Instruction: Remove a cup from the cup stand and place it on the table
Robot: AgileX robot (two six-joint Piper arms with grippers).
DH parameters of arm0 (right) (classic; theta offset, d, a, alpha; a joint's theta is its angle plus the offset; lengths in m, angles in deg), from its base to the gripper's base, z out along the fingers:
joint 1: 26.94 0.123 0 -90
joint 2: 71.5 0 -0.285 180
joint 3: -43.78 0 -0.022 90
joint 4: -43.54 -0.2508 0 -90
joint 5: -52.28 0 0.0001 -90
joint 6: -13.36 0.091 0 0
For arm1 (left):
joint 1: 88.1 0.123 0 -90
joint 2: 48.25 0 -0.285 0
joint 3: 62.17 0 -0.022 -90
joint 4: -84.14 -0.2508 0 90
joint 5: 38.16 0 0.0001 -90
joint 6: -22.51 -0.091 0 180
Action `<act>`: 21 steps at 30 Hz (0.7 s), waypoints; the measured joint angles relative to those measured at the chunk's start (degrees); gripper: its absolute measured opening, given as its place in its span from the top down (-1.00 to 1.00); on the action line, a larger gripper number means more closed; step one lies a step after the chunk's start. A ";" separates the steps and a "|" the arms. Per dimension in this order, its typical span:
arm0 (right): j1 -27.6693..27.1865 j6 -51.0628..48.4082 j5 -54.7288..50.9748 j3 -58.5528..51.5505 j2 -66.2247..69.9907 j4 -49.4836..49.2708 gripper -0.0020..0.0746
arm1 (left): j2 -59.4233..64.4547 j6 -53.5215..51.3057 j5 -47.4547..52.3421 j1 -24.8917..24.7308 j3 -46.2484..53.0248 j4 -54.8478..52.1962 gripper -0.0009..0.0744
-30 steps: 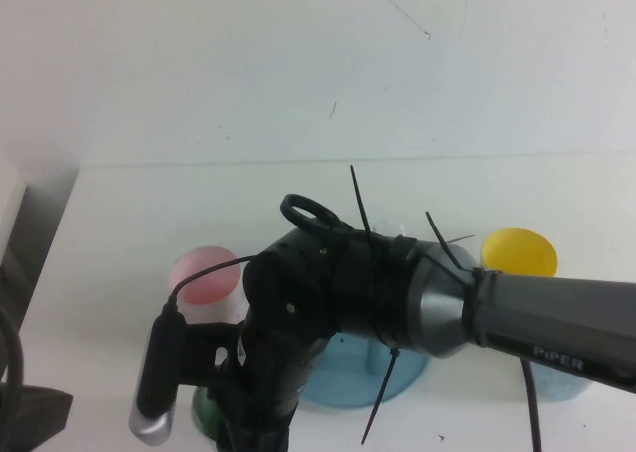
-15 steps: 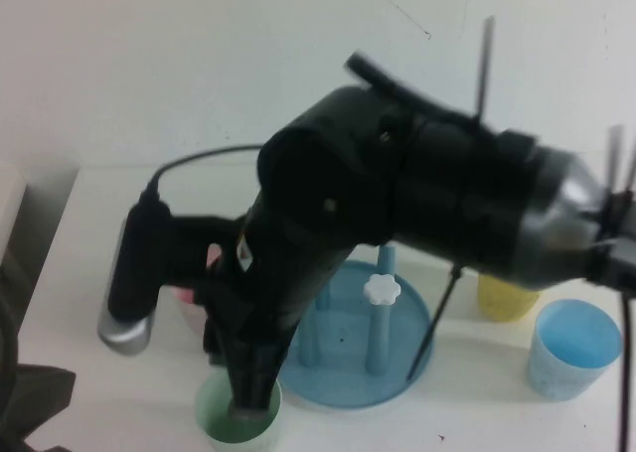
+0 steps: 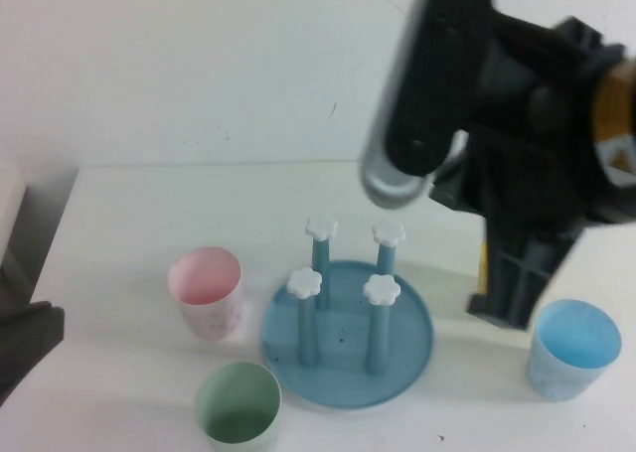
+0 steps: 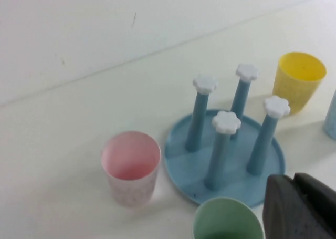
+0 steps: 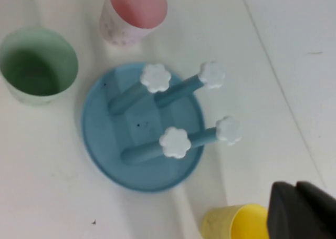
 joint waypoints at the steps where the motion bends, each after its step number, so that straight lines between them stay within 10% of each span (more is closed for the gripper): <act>1: 0.00 1.41 1.30 -3.46 -2.72 0.13 0.94 | -1.60 -0.64 -1.45 0.00 1.48 -0.57 0.98; 21: 0.00 13.14 16.40 -52.84 -48.80 -0.08 0.95 | -11.32 -1.62 -4.96 0.00 17.03 -3.76 0.98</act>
